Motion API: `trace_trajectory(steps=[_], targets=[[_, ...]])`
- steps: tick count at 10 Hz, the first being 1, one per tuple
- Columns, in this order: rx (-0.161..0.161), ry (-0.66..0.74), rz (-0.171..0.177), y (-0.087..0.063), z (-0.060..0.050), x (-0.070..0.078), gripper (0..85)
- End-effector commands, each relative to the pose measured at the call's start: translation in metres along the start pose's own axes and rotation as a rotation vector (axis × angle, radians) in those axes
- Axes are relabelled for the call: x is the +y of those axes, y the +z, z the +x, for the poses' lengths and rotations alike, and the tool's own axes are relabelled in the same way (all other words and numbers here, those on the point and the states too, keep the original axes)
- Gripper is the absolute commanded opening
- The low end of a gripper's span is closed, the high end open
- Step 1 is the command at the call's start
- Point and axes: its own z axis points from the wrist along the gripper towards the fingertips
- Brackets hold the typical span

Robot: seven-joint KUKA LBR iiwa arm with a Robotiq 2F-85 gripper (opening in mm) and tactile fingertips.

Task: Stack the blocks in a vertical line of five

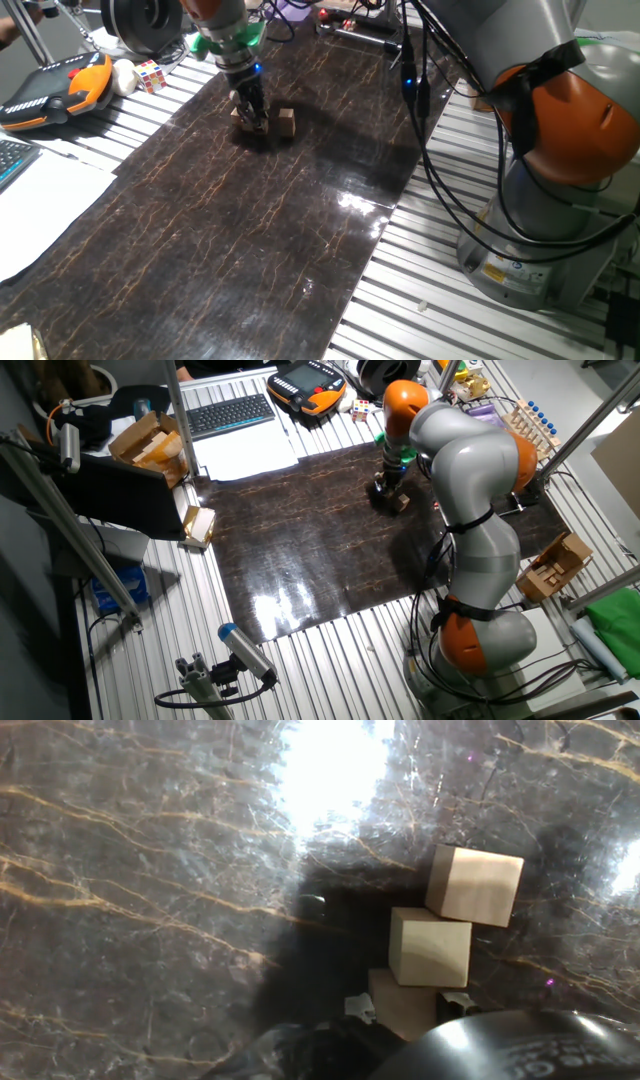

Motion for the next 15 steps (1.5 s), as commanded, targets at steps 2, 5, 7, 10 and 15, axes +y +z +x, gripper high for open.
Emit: trace_trajectory(steps=[2,5,7,10,15], targets=[[0.003,-0.003,0.002,-0.003,0.001,0.0,29.7],[0.007,0.018,0.025,-0.029,0.009,0.002,34.7],[0.026,0.038,0.036,-0.053,0.018,0.005,32.0],[0.034,0.043,0.041,-0.07,0.035,-0.001,34.3],[0.05,0.032,0.025,-0.076,0.058,-0.007,33.0]])
